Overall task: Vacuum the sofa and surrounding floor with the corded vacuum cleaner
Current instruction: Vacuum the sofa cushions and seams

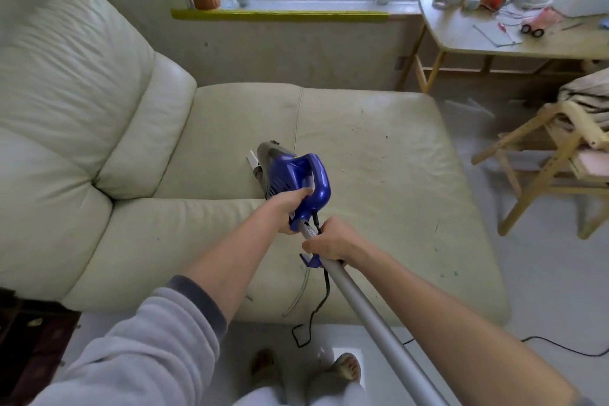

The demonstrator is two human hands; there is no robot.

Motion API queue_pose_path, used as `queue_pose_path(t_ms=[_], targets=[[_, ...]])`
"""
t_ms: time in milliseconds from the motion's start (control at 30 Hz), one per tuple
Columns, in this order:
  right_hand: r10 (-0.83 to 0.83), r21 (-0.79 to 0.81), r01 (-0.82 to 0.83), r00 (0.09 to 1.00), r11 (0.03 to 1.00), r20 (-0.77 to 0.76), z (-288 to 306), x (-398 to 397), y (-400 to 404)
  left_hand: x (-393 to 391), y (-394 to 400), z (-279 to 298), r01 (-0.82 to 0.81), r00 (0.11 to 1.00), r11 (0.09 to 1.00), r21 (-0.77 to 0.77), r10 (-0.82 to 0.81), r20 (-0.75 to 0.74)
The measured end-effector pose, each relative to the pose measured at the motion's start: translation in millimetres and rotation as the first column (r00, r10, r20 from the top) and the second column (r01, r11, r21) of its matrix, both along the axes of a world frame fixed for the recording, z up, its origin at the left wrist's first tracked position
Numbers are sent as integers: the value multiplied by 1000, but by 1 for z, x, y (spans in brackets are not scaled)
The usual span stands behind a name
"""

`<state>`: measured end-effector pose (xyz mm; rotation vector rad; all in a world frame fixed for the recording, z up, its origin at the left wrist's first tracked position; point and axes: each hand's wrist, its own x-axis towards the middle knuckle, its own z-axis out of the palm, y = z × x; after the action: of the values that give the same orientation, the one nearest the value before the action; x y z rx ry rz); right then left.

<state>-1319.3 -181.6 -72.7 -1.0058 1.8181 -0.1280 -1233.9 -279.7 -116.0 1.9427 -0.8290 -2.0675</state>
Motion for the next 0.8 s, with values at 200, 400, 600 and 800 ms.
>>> queue_pose_path(t_ms=[200,400,600,800], targets=[[23,1,-23,999,1000,28,0,56,-12,57,-11,3,-12,998,1000,13,11,55],[113,9,-114,993,993,42,-6,130,-36,139,-27,0,-94,992,995,38,91,89],[172,-8,-172,985,985,31,-7,171,-51,187,-40,-3,-139,987,989,43,135,87],[180,-5,-180,983,984,23,-11,181,-56,196,-42,-6,-173,983,983,57,168,75]])
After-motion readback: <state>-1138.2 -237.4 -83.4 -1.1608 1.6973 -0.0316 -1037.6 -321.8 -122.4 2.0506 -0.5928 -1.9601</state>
